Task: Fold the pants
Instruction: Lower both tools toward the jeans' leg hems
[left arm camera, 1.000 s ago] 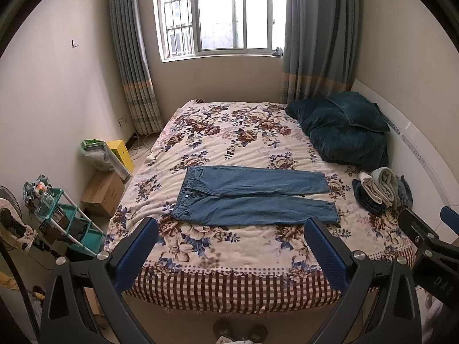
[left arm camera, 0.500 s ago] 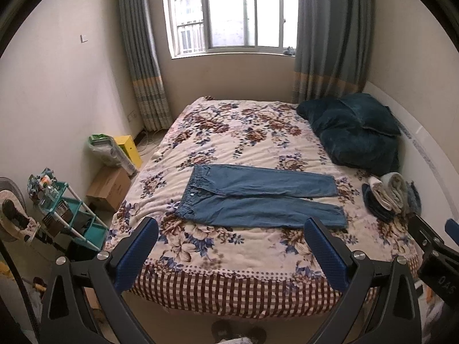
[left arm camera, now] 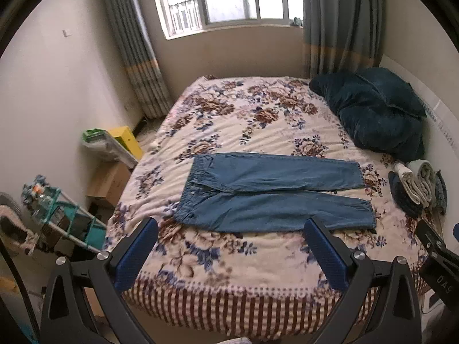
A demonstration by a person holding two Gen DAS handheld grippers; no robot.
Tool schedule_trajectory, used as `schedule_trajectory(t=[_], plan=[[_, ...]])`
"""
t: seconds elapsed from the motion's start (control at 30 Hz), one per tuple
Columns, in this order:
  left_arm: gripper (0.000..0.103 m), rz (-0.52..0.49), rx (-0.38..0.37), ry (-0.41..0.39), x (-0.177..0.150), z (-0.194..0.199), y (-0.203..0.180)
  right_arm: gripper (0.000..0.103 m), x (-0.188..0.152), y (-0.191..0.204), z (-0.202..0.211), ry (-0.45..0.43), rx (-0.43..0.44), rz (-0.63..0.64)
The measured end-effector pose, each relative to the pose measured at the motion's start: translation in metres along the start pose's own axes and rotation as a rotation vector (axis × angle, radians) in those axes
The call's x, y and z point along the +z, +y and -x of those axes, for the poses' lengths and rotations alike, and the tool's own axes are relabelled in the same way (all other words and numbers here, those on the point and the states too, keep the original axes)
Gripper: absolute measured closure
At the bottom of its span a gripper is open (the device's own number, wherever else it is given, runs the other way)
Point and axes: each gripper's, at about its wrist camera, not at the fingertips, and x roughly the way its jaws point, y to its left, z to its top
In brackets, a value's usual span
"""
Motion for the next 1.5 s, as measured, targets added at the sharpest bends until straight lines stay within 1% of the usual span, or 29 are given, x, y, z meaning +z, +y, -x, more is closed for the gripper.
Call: schedule_trajectory(t=[0.1, 0.2, 0.23, 0.27, 0.33, 0.37, 0.53, 0.57, 0.6, 0.67, 0.7, 0.77, 0.83, 0.87, 0.93, 1.0, 1.1, 1.17, 1.27, 1.33, 1.4, 1.43, 1.5], plan=[[0.0, -0.009, -0.026, 0.046, 0.026, -0.053, 0.0, 0.0, 0.019, 0.016, -0.051, 0.039, -0.023, -0.016], [0.0, -0.016, -0.031, 0.077, 0.049, -0.103, -0.003, 0.0, 0.04, 0.035, -0.108, 0.083, -0.037, -0.034], [0.0, -0.022, -0.024, 0.086, 0.058, -0.127, -0.003, 0.0, 0.045, 0.041, -0.126, 0.094, -0.039, -0.035], [0.0, -0.027, -0.019, 0.094, 0.063, -0.143, -0.004, 0.0, 0.051, 0.048, -0.148, 0.106, -0.043, -0.033], [0.0, -0.042, 0.005, 0.12, 0.076, -0.191, -0.008, 0.0, 0.062, 0.065, -0.192, 0.127, -0.053, -0.02], [0.0, -0.046, 0.017, 0.127, 0.079, -0.209, -0.01, 0.0, 0.067, 0.073, -0.217, 0.14, -0.052, -0.015], [0.0, -0.093, 0.098, 0.187, 0.097, -0.33, -0.022, 0.0, 0.086, 0.109, -0.347, 0.199, -0.07, 0.053], [0.0, -0.106, 0.105, 0.202, 0.1, -0.35, -0.025, 0.0, 0.089, 0.114, -0.376, 0.216, -0.075, 0.067], [0.0, -0.127, 0.11, 0.226, 0.101, -0.379, -0.03, 0.0, 0.092, 0.118, -0.405, 0.232, -0.071, 0.078], [0.0, -0.152, 0.119, 0.259, 0.104, -0.42, -0.038, 0.0, 0.094, 0.126, -0.46, 0.271, -0.081, 0.104], [0.0, -0.18, 0.109, 0.283, 0.105, -0.447, -0.046, 0.0, 0.096, 0.129, -0.489, 0.293, -0.075, 0.117], [0.0, -0.247, 0.104, 0.316, 0.107, -0.488, -0.062, 0.0, 0.101, 0.133, -0.544, 0.339, -0.064, 0.145], [0.0, -0.333, 0.088, 0.345, 0.111, -0.529, -0.079, 0.0, 0.108, 0.138, -0.599, 0.391, -0.048, 0.181], [0.0, -0.371, 0.074, 0.37, 0.112, -0.548, -0.086, 0.0, 0.113, 0.145, -0.636, 0.435, -0.034, 0.218], [0.0, -0.442, 0.036, 0.428, 0.117, -0.593, -0.102, 0.0, 0.118, 0.151, -0.679, 0.476, -0.02, 0.271], [0.002, -0.507, 0.008, 0.469, 0.124, -0.632, -0.118, 0.0, 0.127, 0.163, -0.733, 0.527, 0.013, 0.328], [0.002, -0.565, -0.019, 0.504, 0.134, -0.675, -0.135, 0.0, 0.133, 0.179, -0.792, 0.586, 0.047, 0.417], [0.002, -0.623, -0.055, 0.53, 0.139, -0.701, -0.148, 0.0, 0.135, 0.19, -0.827, 0.611, 0.056, 0.493], [0.002, -0.73, -0.103, 0.552, 0.141, -0.726, -0.168, 0.0, 0.134, 0.204, -0.87, 0.648, 0.073, 0.616], [0.002, -0.81, -0.161, 0.613, 0.135, -0.742, -0.177, 0.0, 0.132, 0.216, -0.893, 0.661, 0.083, 0.694], [0.002, -0.842, -0.197, 0.656, 0.133, -0.754, -0.181, 0.0, 0.131, 0.226, -0.916, 0.679, 0.092, 0.762], [0.002, -0.841, -0.222, 0.687, 0.134, -0.76, -0.181, 0.0, 0.132, 0.23, -0.924, 0.685, 0.094, 0.783], [0.002, -0.831, -0.262, 0.719, 0.137, -0.766, -0.179, 0.0, 0.132, 0.236, -0.941, 0.705, 0.123, 0.815]])
